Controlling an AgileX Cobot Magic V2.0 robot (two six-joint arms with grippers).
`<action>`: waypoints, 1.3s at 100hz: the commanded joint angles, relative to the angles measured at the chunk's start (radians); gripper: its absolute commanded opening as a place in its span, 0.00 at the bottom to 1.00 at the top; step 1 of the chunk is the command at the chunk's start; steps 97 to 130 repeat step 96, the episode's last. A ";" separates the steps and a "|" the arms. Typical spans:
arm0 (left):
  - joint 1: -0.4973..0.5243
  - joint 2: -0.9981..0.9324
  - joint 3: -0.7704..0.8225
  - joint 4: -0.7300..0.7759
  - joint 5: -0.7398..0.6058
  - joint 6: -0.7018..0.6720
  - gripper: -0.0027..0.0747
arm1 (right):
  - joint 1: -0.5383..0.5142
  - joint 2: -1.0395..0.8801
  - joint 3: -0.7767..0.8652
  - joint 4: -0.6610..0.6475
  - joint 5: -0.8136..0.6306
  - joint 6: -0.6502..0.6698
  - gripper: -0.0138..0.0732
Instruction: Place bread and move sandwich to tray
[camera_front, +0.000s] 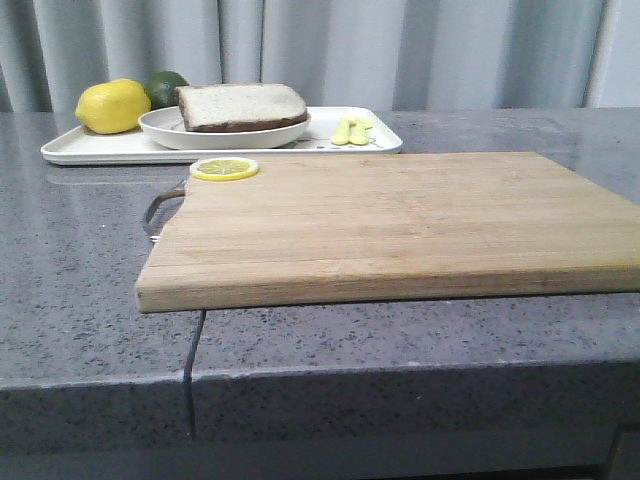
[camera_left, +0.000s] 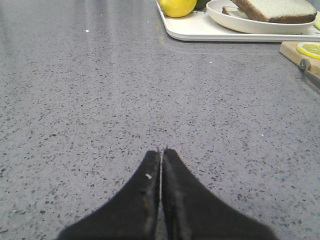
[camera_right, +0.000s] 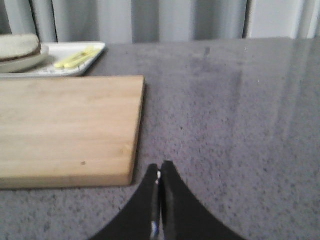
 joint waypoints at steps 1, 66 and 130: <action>-0.008 -0.030 0.014 -0.008 -0.051 -0.010 0.01 | -0.005 -0.017 0.005 0.022 0.020 -0.058 0.09; -0.008 -0.030 0.014 -0.008 -0.051 -0.010 0.01 | -0.005 -0.017 0.005 0.097 0.152 -0.178 0.09; -0.008 -0.030 0.014 -0.008 -0.051 -0.010 0.01 | -0.005 -0.017 0.005 0.096 0.152 -0.178 0.09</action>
